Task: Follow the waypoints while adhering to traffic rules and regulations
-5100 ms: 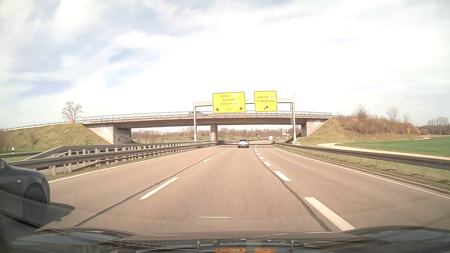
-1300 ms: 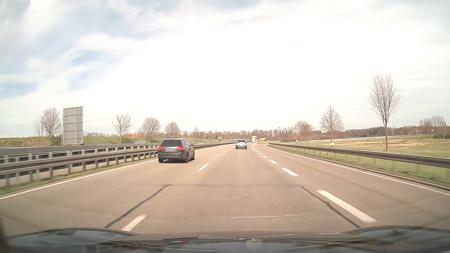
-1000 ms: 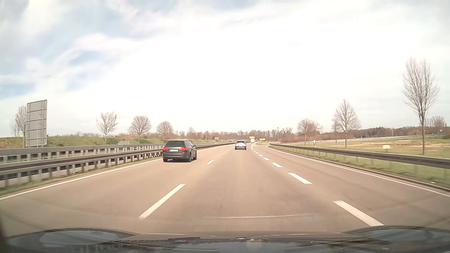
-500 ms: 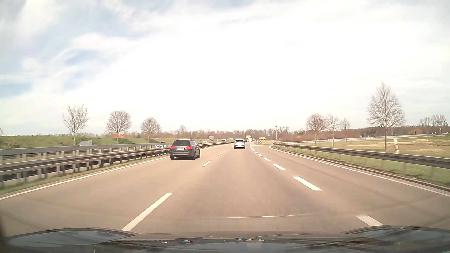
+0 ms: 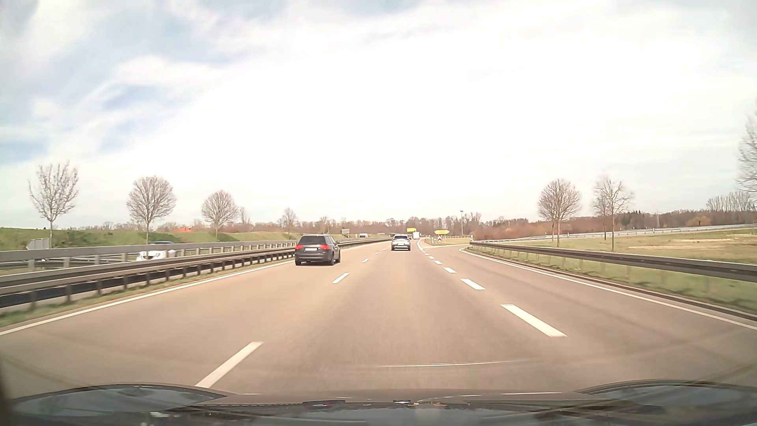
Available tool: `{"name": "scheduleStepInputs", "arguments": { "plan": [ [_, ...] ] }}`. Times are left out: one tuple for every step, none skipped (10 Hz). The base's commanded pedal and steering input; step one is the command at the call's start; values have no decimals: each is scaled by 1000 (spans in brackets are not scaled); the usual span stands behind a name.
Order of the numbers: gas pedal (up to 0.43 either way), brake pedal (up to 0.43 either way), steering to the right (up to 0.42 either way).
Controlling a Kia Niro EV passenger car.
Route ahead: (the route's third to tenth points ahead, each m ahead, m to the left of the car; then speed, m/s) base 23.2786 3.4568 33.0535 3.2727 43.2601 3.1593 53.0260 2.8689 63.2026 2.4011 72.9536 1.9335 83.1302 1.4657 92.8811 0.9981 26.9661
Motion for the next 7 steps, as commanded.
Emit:
{"name": "scheduleStepInputs", "arguments": {
  "plan": [
    [220,0,8],
    [189,0,8],
    [177,0,7],
    [169,0,7],
    [169,0,6],
    [169,0,5],
    [169,0,4]
  ]
}}
